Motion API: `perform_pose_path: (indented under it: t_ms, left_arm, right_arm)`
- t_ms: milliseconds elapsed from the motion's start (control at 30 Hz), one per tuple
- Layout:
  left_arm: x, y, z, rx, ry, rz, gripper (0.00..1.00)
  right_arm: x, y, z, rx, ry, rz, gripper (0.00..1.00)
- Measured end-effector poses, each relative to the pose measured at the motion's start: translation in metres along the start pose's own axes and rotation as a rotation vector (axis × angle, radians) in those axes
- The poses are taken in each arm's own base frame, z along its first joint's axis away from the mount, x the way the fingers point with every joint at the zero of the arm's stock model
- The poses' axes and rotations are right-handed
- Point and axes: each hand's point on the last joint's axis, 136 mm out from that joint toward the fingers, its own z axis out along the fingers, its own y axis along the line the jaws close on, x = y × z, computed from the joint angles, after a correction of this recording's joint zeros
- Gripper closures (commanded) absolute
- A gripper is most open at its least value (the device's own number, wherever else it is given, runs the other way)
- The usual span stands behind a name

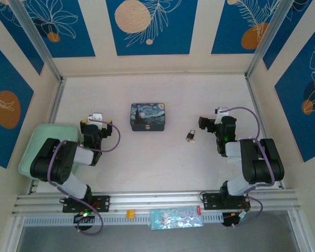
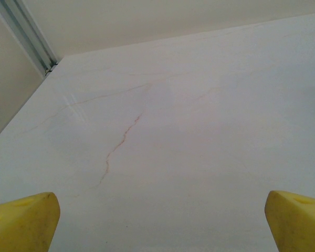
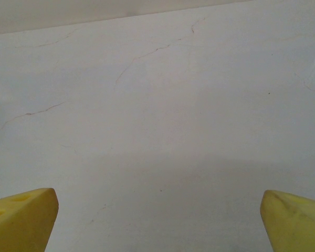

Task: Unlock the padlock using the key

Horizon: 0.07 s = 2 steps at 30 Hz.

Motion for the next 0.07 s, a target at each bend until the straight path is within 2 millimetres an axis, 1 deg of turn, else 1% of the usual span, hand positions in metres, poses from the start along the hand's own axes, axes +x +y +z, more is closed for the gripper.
perform_pose_path:
  t_ms: [67]
  left_arm:
    - [0.0000, 0.0000, 0.0000, 0.000, 0.000, 0.000, 0.01]
  right_arm:
    - [0.0000, 0.0000, 0.0000, 0.000, 0.000, 0.000, 0.01]
